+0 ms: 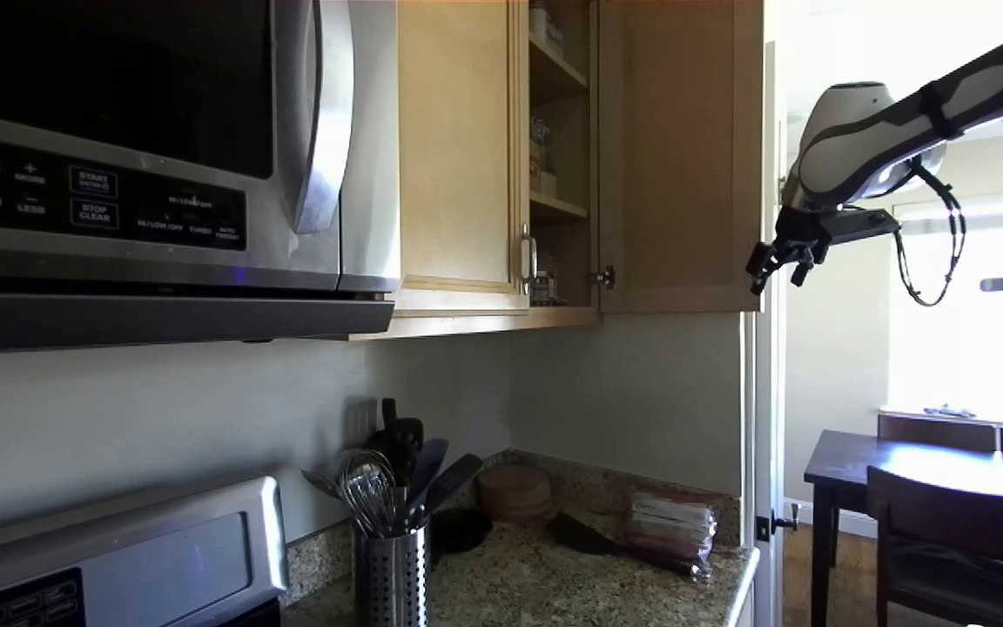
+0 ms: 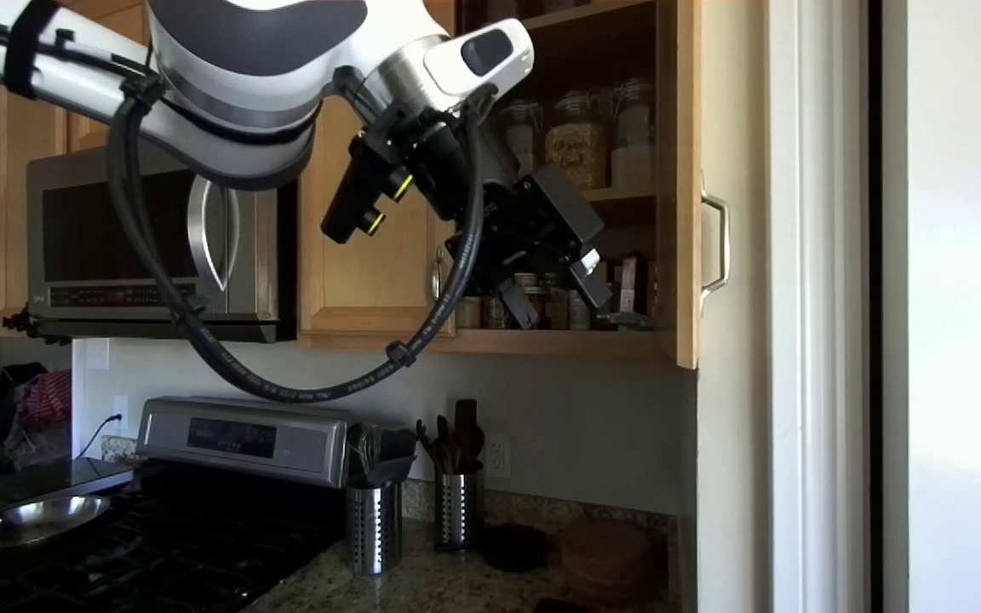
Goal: Close the open cabinet door
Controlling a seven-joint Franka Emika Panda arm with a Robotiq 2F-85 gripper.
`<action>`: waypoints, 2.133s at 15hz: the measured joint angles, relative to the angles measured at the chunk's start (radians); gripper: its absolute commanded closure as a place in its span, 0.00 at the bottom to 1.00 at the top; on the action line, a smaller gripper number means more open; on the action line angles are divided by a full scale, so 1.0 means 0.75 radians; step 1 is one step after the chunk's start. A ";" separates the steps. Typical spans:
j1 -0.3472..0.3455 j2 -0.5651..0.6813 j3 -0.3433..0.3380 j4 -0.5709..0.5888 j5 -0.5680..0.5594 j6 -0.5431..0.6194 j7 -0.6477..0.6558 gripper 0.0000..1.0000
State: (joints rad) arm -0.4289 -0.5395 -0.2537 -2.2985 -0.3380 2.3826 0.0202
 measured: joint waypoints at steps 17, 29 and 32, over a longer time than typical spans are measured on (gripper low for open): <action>0.099 0.069 -0.178 -0.047 0.237 0.463 -0.261 0.00; 0.169 0.117 -0.289 -0.041 0.328 0.549 -0.412 0.00; 0.261 0.165 -0.349 -0.033 0.414 0.625 -0.497 0.00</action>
State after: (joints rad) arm -0.2331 -0.4159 -0.5156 -2.3234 -0.0275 2.8512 -0.3523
